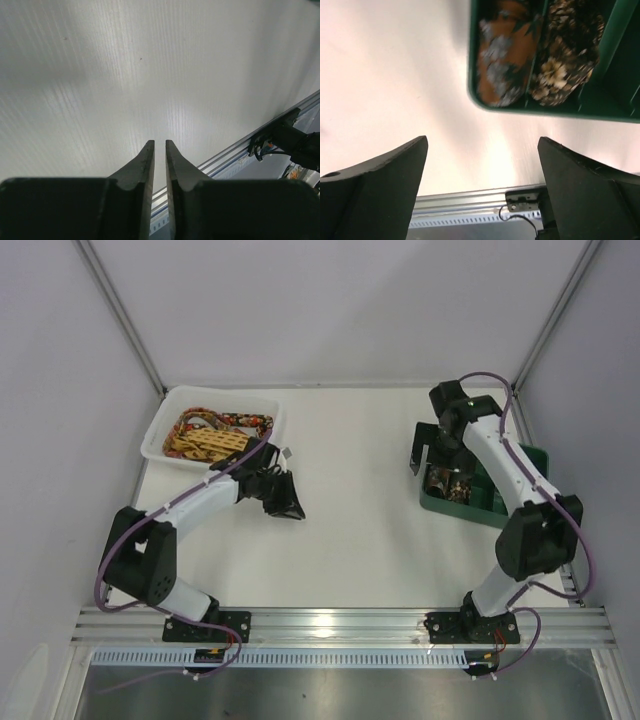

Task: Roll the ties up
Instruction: Place the rolled tie into the container

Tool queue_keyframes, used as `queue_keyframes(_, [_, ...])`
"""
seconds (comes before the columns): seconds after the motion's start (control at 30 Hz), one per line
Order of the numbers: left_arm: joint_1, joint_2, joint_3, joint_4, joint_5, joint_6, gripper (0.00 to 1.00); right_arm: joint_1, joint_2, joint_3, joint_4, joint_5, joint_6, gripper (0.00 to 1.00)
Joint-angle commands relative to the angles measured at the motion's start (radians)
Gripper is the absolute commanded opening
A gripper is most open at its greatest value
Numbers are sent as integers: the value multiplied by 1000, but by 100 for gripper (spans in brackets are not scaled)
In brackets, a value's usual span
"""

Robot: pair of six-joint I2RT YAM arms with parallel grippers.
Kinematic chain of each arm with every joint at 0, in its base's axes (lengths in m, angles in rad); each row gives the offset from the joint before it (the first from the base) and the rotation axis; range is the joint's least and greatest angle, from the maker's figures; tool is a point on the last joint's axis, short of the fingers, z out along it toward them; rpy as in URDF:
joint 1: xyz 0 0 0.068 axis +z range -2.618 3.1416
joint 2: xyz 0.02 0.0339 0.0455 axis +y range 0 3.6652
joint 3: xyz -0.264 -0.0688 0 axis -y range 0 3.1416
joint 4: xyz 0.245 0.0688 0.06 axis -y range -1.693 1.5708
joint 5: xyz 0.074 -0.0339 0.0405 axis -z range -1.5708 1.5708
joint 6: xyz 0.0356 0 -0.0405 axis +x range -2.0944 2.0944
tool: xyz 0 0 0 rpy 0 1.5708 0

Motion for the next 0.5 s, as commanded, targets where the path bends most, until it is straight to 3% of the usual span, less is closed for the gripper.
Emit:
queue_keyframes(0.0, [-6, -67, -29, 12, 41, -15, 22, 82, -182, -70, 23, -7, 22, 100])
queue_keyframes(0.07, [-7, -84, -64, 47, 101, -34, 30, 157, -314, -215, 112, -5, 73, 100])
queue_keyframes(0.17, [-15, -134, -120, 111, 156, -67, 61, 216, -502, -457, 265, -52, 159, 100])
queue_keyframes(0.27, [-41, -205, -156, 154, 152, -93, 76, 211, -657, -635, 359, -106, 203, 100])
queue_keyframes(0.47, [-79, -337, -248, 250, 89, -207, 85, 210, -877, -835, 511, -183, 177, 100])
